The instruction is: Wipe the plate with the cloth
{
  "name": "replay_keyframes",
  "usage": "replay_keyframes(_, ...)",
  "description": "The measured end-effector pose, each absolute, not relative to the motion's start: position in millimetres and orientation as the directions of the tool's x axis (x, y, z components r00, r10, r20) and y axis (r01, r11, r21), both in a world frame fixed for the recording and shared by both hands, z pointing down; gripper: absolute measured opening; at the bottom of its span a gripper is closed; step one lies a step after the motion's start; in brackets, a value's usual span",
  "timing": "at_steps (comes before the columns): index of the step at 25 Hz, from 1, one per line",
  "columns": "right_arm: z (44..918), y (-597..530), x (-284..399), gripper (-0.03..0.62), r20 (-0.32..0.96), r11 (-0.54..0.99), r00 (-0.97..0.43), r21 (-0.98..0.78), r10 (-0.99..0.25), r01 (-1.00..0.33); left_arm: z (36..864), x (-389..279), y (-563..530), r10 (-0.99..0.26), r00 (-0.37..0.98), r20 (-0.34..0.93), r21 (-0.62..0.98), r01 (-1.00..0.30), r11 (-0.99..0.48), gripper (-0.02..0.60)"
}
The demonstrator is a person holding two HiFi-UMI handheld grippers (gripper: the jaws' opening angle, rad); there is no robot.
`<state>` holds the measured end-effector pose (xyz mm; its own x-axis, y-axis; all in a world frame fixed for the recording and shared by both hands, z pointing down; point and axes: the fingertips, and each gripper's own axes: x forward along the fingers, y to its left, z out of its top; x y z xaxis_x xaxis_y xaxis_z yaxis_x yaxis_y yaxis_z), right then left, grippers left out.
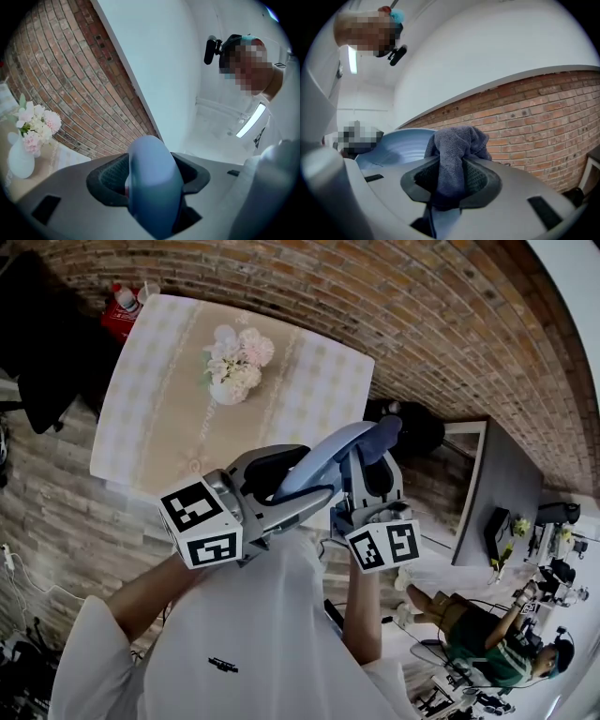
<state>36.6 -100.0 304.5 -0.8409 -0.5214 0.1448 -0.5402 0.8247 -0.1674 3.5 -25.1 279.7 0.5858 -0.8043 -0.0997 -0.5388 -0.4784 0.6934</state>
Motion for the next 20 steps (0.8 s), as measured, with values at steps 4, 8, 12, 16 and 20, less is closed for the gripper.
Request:
replay_keyframes(4, 295, -88, 28, 0.126, 0.119, 0.869, -0.871, -0.087, -0.477, -0.487, 282, 5, -29, -0.796, 0.597, -0.103, 0.706, -0.52, -0.481, 0.268)
replay_keyframes(8, 288, -73, 20, 0.126, 0.109, 0.909, -0.904, -0.002, -0.414, -0.416, 282, 6, -32, -0.788, 0.606, -0.111, 0.719, -0.498, -0.484, 0.268)
replay_keyframes(12, 282, -62, 12, 0.126, 0.104, 0.934, -0.929, 0.051, -0.356, -0.352, 280, 3, -35, -0.787, 0.605, -0.119, 0.722, -0.492, -0.487, 0.268)
replay_keyframes(16, 281, -52, 4, 0.126, 0.097, 0.955, -0.951, 0.055, -0.295, -0.291, 280, -2, -38, -0.792, 0.599, -0.123, 0.727, -0.489, -0.483, 0.268)
replay_keyframes(20, 281, -42, -5, 0.126, 0.097, 0.968, -0.963, 0.041, -0.251, -0.249, 280, -7, -39, -0.8, 0.586, -0.131, 0.73, -0.489, -0.478, 0.268)
